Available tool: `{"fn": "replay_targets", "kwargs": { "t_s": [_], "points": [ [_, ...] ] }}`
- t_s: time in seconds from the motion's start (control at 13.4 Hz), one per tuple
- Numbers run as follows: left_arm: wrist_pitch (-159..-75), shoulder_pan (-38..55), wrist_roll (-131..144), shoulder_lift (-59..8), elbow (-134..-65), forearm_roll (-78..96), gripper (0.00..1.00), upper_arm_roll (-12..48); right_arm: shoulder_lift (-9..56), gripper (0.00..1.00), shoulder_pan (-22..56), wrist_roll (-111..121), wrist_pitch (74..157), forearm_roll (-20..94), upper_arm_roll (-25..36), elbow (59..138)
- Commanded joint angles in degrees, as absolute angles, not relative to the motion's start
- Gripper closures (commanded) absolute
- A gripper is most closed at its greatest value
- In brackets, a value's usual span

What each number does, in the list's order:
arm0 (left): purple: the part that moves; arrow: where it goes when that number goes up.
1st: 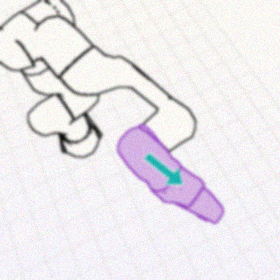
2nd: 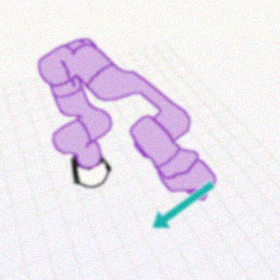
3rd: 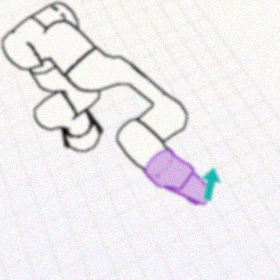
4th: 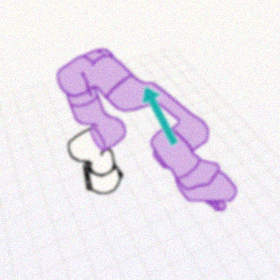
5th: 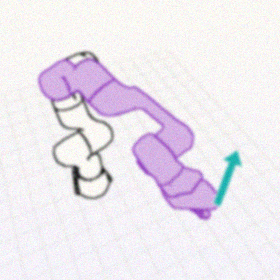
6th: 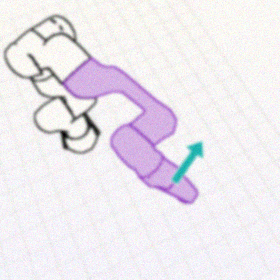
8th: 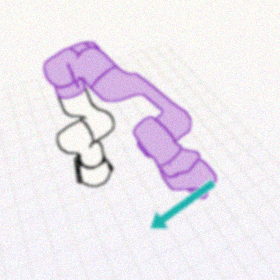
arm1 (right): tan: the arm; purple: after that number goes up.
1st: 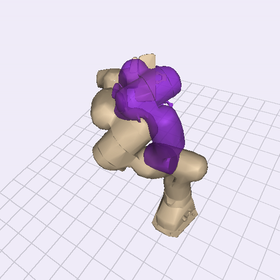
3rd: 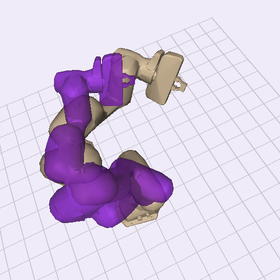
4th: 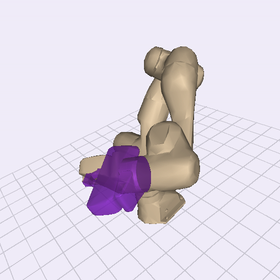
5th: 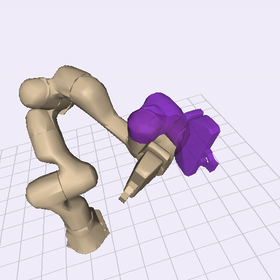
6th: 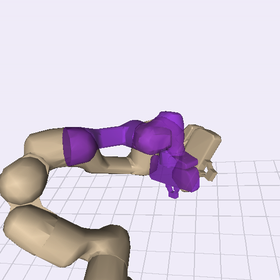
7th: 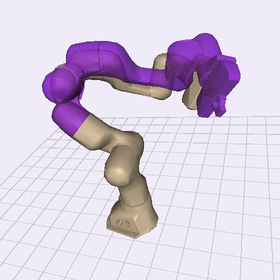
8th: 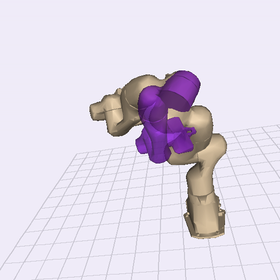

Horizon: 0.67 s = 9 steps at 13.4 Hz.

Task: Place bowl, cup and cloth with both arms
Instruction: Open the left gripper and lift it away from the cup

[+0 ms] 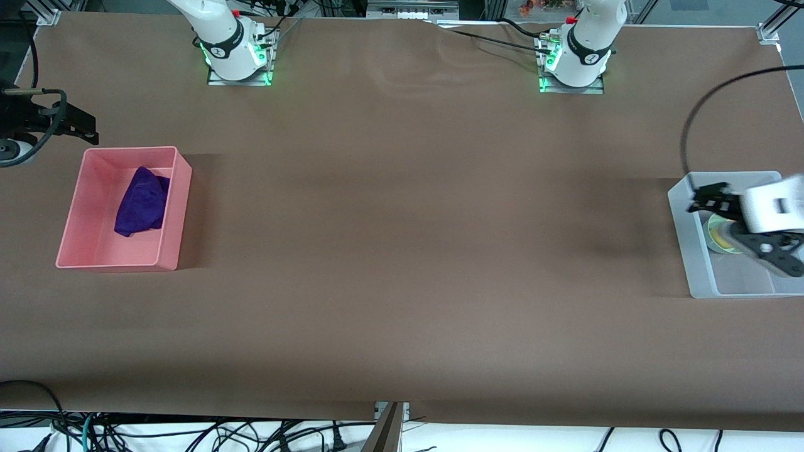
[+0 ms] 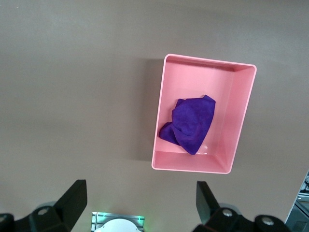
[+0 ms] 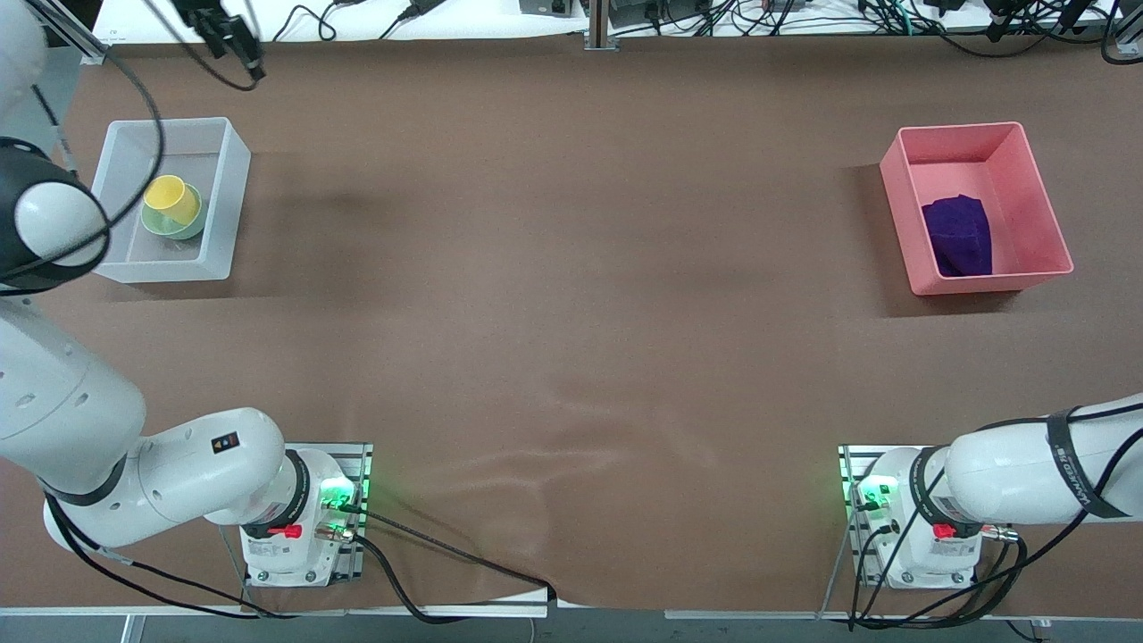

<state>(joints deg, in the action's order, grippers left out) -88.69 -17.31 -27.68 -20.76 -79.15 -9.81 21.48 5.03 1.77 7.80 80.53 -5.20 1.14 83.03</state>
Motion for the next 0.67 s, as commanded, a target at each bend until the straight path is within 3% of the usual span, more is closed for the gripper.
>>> {"fn": "replay_targets", "kwargs": {
  "t_s": [0.0, 0.15, 0.22, 0.6],
  "points": [
    [-91.12, -7.85, -16.15, -12.69, -86.10, -2.14, 0.00, 10.58, 5.71, 0.00, 1.41, 8.53, 79.28, -4.66, 0.88, 80.95],
    [-99.71, -1.17, -3.48, -4.61, -95.84, 0.00, 0.00, 3.81, 6.15, 0.00, 1.41, 8.53, 79.28, -4.66, 0.97, 80.86],
    [-101.93, -0.45, -1.86, -1.44, -99.37, 0.00, 0.00, 3.34, 6.15, 0.00, 1.41, 8.53, 79.28, -4.66, 1.05, 80.86],
    [-99.40, -0.44, -1.76, 2.11, -102.48, 1.49, 0.00, 3.34, 6.24, 0.00, 1.49, 8.53, 79.45, -4.57, 0.88, 80.86]
  ]
}}
